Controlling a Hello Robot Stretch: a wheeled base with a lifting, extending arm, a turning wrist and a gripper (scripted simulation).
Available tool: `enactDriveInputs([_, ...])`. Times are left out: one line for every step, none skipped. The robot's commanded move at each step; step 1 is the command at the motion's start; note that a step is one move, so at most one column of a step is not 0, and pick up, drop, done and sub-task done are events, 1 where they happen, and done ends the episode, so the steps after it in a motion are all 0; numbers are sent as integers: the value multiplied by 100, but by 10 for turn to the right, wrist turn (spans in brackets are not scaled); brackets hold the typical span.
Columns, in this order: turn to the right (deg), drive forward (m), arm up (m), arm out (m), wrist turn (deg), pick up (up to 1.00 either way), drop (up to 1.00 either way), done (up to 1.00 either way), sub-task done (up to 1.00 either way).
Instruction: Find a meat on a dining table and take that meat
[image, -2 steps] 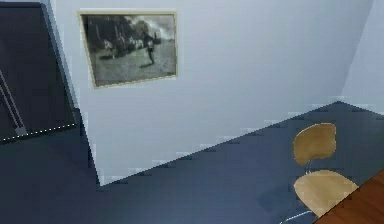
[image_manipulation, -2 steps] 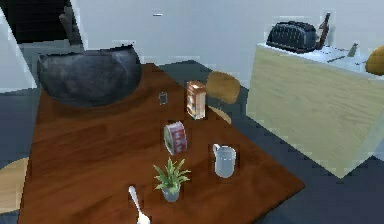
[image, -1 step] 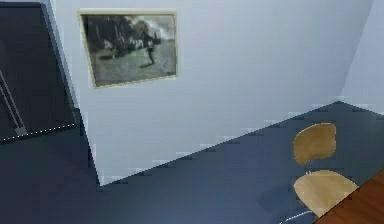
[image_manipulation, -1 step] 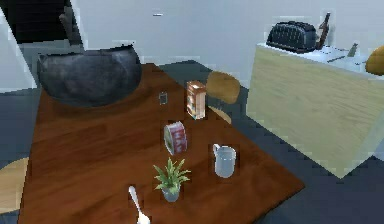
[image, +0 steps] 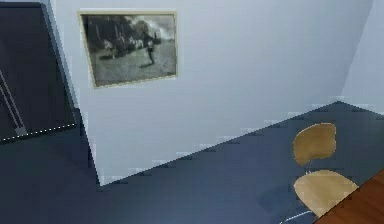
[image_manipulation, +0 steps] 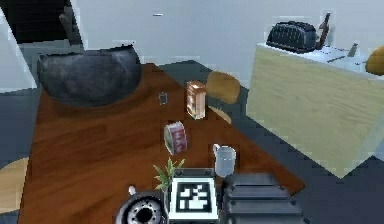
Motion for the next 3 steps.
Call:
enactDriveInputs([0, 0, 0, 38, 0, 0, 0, 0, 0])
enactDriveInputs([0, 0, 0, 0, 450, 0, 0, 0, 0])
enactDriveInputs([0, 0, 0, 0, 450, 0, 0, 0, 0])
